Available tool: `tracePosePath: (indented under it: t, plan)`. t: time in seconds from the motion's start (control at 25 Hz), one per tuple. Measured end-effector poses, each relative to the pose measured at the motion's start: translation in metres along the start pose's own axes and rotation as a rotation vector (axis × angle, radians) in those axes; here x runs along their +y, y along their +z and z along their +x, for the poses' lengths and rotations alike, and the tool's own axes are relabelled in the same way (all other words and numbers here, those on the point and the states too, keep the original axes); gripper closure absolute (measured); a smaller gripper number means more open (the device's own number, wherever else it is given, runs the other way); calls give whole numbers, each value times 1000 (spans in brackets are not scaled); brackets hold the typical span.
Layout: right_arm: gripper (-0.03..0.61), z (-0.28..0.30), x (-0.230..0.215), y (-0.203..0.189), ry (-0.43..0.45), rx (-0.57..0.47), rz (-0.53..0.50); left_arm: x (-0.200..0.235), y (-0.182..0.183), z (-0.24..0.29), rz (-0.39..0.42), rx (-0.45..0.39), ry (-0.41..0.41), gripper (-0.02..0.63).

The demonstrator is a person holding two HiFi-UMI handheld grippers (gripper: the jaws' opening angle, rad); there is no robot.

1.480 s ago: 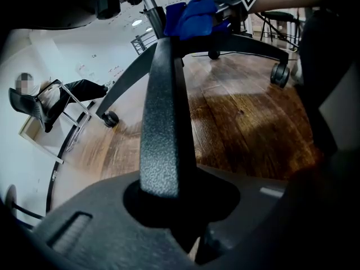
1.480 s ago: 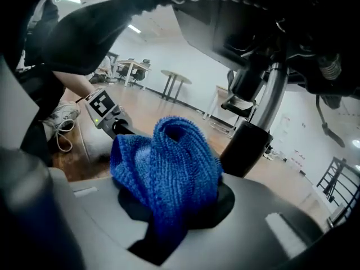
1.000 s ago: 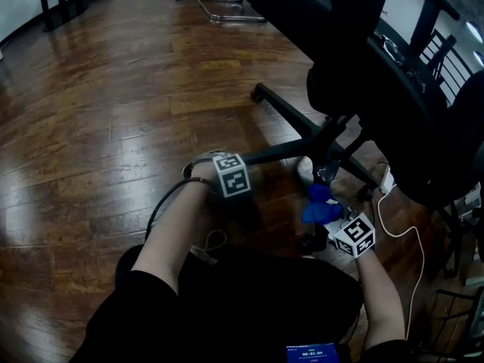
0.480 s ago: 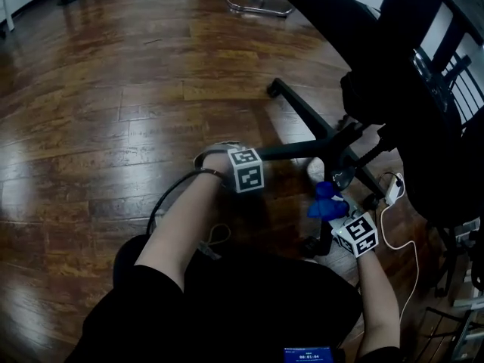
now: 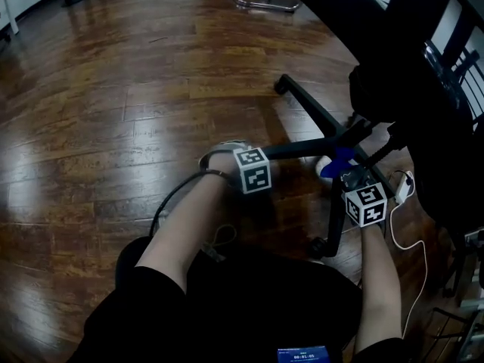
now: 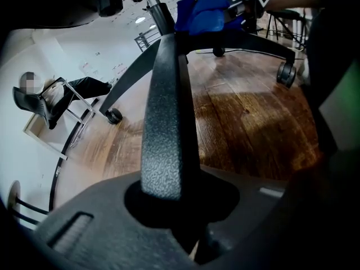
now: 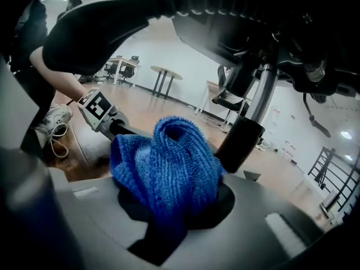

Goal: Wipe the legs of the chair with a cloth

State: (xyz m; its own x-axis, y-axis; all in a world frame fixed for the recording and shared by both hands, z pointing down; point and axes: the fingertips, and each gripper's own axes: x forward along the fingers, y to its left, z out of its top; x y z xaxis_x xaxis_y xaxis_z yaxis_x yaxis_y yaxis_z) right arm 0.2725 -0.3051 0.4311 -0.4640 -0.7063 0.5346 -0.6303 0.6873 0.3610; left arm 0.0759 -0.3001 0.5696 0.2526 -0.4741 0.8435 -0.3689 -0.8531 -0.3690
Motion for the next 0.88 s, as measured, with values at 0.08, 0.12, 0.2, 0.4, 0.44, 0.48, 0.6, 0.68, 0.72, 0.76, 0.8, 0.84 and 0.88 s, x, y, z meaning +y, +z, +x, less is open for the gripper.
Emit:
tracePosePath:
  t: [0.08, 0.12, 0.2, 0.4, 0.44, 0.48, 0.6, 0.68, 0.72, 0.76, 0.8, 0.84, 0.88]
  plan:
    - [495, -9, 17, -8, 41, 32, -43, -1, 1, 0, -3, 2, -4, 543]
    - [495, -16, 30, -14, 76, 51, -69, -2, 0, 1, -3, 5, -6, 543]
    - [495, -33, 59, -32, 154, 87, -101, -3, -2, 1, -5, 11, -8, 543]
    - [495, -92, 119, -71, 298, 112, -67, -1, 1, 2, -15, 12, -3, 543]
    - [495, -100, 127, -76, 309, 112, -66, -1, 1, 2, -15, 12, -3, 543]
    - [495, -106, 133, -81, 317, 115, -65, -1, 1, 1, -14, 12, -2, 543]
    - [497, -103, 135, -83, 336, 143, -88, 0, -1, 1, -17, 15, -2, 543]
    - [499, -94, 126, -77, 313, 140, -119, -1, -1, 1, -25, 17, 0, 543]
    - [499, -87, 117, -73, 291, 123, -117, -1, -1, 1, -27, 17, 1, 543]
    - [499, -80, 107, -67, 272, 104, -103, 0, 0, 1, -26, 16, 2, 543]
    - [499, -72, 95, -60, 258, 87, -84, 0, 1, 1, -24, 14, 3, 543]
    - [499, -61, 81, -52, 245, 76, -65, 1, 1, 1, -22, 12, 4, 543]
    - [499, -50, 67, -43, 228, 73, -51, 1, 1, 1, -20, 9, 4, 543]
